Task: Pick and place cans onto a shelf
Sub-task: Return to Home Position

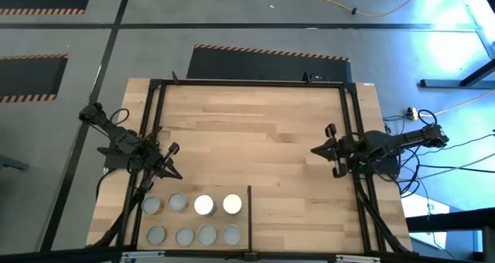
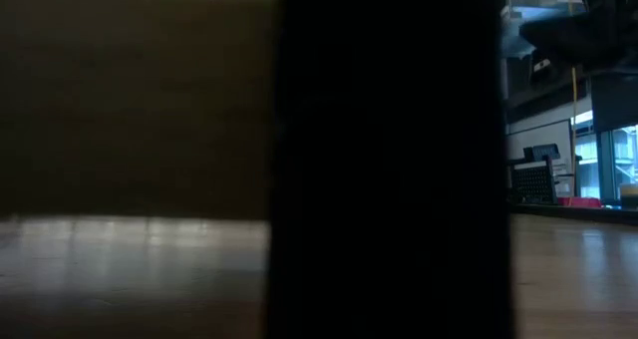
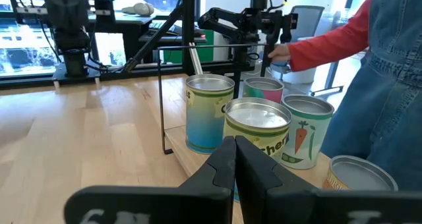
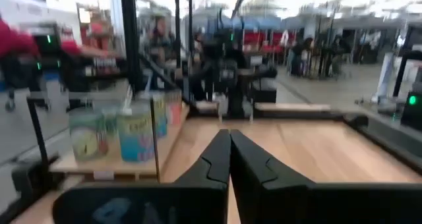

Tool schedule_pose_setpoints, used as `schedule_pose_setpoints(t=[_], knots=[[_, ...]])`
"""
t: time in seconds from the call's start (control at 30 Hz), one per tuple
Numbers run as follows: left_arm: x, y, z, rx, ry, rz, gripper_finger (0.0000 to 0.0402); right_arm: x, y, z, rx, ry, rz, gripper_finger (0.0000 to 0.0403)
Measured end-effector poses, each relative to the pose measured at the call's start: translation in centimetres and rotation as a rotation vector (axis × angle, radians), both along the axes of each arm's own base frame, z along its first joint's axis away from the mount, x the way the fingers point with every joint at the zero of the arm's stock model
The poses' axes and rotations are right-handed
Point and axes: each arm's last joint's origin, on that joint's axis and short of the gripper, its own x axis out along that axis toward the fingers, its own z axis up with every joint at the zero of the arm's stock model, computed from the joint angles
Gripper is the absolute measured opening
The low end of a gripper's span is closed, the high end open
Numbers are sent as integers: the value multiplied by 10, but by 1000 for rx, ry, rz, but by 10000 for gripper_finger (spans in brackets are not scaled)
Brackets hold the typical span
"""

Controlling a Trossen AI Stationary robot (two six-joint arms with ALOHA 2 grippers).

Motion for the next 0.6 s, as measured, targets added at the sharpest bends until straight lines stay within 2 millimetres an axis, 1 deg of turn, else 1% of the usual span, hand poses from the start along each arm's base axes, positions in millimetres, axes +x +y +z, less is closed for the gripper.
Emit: schedule_pose_setpoints(t=[0.07, 0.2, 0.4, 0.6], knots=[[0, 0, 0, 0, 0, 0, 0, 0, 0, -4, -9, 43, 6, 10], [0, 0, 0, 0, 0, 0, 0, 1, 0, -11, 30, 113, 10, 10], [0, 0, 0, 0, 0, 0, 0, 1, 0, -11, -28, 108, 5, 10], [0, 0, 0, 0, 0, 0, 0, 1, 0, -11, -28, 108, 4, 10]])
